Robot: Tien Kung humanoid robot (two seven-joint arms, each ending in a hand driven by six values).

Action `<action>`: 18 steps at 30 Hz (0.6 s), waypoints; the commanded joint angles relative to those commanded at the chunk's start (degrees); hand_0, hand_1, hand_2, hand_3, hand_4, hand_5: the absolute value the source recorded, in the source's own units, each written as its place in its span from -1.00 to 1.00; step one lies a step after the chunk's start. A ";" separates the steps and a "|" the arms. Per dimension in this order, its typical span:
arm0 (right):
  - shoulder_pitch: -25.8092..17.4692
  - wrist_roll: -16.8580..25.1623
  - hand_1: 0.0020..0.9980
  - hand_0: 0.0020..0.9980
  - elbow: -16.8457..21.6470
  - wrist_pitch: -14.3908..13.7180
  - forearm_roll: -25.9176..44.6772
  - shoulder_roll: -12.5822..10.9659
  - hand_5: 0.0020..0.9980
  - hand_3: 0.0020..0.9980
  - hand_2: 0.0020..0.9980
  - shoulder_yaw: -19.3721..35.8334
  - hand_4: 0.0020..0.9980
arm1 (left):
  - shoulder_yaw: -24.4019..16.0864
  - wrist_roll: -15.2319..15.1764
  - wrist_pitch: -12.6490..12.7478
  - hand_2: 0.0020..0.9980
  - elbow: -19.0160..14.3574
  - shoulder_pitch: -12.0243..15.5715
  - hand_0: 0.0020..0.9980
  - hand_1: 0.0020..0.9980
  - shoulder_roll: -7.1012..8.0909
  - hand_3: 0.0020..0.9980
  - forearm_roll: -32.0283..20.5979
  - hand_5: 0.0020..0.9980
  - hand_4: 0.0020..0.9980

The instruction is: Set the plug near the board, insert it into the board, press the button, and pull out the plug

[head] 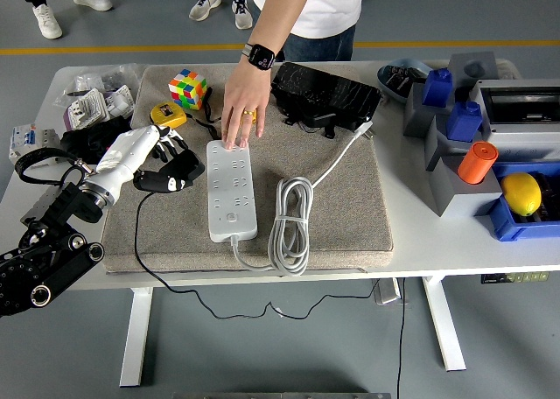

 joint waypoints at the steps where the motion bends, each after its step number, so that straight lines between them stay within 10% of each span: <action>1: 0.00 0.02 0.43 0.42 0.00 0.00 -0.01 -0.02 0.25 0.22 0.43 0.06 1.00 | 0.65 -0.43 -0.26 -0.14 -0.60 -0.41 -0.27 -0.21 0.37 0.08 -0.60 -1.00 0.78; 18: 0.24 0.10 0.43 0.42 -0.03 0.14 0.24 -0.24 0.24 0.21 0.43 -0.20 1.00 | 11.55 -8.04 -4.73 -0.17 -4.12 -8.23 -0.26 -0.23 4.05 0.06 -2.86 -0.99 0.76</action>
